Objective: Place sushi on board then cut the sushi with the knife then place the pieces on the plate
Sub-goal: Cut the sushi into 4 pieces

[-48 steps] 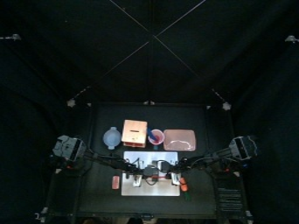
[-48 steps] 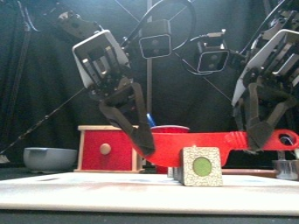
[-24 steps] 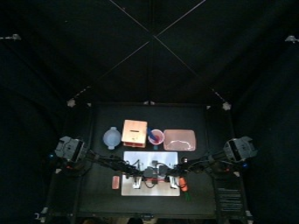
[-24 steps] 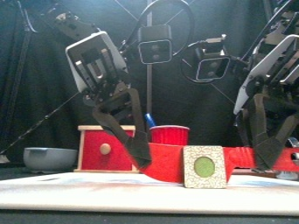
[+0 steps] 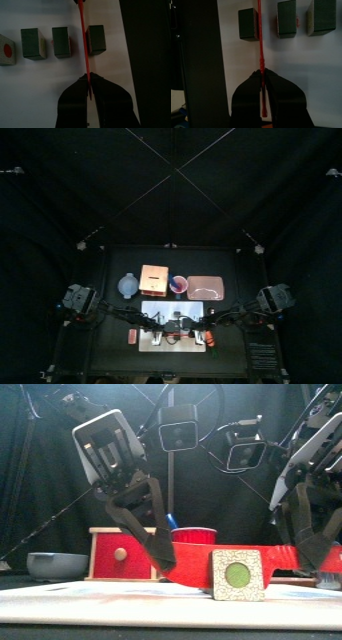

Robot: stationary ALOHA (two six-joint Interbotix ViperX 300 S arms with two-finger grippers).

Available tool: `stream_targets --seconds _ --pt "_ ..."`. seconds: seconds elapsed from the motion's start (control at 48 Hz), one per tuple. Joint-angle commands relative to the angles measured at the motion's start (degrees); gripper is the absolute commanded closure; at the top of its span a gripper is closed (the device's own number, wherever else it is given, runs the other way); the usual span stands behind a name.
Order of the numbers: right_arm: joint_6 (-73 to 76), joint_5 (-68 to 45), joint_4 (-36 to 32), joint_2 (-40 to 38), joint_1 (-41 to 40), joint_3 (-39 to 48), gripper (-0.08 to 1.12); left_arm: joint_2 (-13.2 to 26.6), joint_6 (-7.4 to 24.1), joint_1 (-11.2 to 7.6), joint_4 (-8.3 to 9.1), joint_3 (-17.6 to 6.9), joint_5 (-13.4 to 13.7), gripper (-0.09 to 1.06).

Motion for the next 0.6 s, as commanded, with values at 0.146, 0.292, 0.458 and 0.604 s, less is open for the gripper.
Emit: stream_targets --seconds 0.146,0.292,0.458,0.604 --pt "-0.3 0.7 -0.7 -7.0 -1.0 -1.2 0.74 -5.1 0.0 0.7 0.97 -1.4 -2.8 0.47" --pt "-0.3 1.2 -2.3 -10.4 -1.9 -1.2 0.74 -7.3 0.1 0.7 2.72 -0.6 -3.3 0.46" --pt "-0.3 2.2 -4.2 -13.6 -3.3 -1.1 0.74 -9.4 0.2 0.79 5.19 0.6 -3.3 0.46" --pt "-0.3 3.3 -5.6 -15.7 -4.7 -0.9 0.74 -10.3 0.1 0.79 5.89 1.8 -3.3 0.46"
